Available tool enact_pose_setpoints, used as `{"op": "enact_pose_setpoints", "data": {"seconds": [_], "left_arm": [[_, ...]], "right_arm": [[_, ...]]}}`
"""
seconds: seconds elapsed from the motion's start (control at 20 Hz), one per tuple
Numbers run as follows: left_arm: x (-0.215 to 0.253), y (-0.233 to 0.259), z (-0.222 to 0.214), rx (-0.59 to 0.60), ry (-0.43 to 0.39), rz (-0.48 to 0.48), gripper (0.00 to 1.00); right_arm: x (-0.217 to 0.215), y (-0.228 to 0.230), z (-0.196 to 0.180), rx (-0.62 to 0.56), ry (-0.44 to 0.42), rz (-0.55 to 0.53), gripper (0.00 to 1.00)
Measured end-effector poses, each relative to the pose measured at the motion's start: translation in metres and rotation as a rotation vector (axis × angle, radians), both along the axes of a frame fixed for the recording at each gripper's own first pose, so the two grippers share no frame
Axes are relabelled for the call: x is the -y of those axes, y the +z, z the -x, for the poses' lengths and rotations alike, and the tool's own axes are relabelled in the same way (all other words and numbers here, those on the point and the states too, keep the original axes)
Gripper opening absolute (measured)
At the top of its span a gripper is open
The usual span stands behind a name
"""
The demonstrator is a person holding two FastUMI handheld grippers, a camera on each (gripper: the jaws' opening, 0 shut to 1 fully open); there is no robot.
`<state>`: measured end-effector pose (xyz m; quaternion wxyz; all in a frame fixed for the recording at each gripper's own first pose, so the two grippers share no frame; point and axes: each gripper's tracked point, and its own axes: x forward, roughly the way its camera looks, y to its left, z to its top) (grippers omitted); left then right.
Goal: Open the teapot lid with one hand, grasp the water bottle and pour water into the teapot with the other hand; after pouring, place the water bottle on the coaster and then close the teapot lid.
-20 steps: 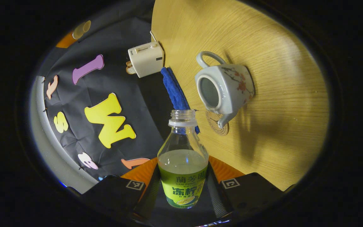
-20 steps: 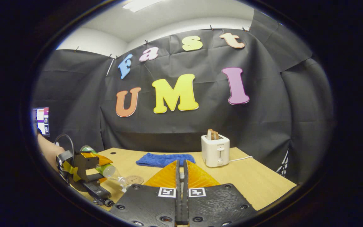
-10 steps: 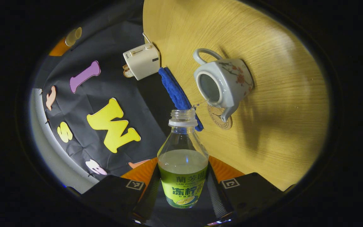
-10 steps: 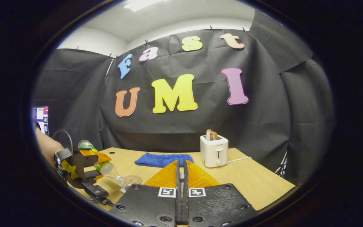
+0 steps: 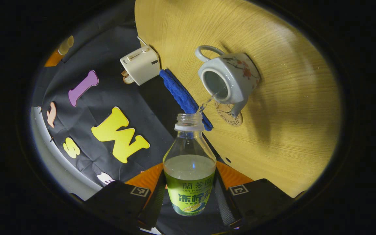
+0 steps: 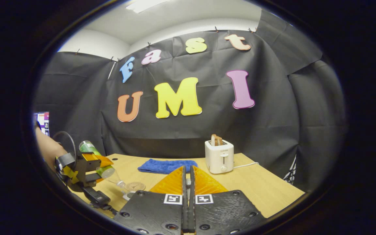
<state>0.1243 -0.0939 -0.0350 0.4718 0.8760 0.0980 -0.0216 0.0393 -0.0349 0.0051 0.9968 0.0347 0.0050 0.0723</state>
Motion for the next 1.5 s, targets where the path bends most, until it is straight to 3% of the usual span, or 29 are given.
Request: {"op": "enact_pose_setpoints", "data": {"seconds": [0.8,1.5], "left_arm": [[0.016,0.019,0.003,0.028,0.002,-0.099,0.74],[0.004,0.006,0.005,0.027,0.010,-0.025,0.74]], "right_arm": [[0.017,0.004,0.001,-0.003,-0.016,-0.031,0.00],[0.010,0.006,0.003,0.009,-0.023,-0.003,0.00]]}}
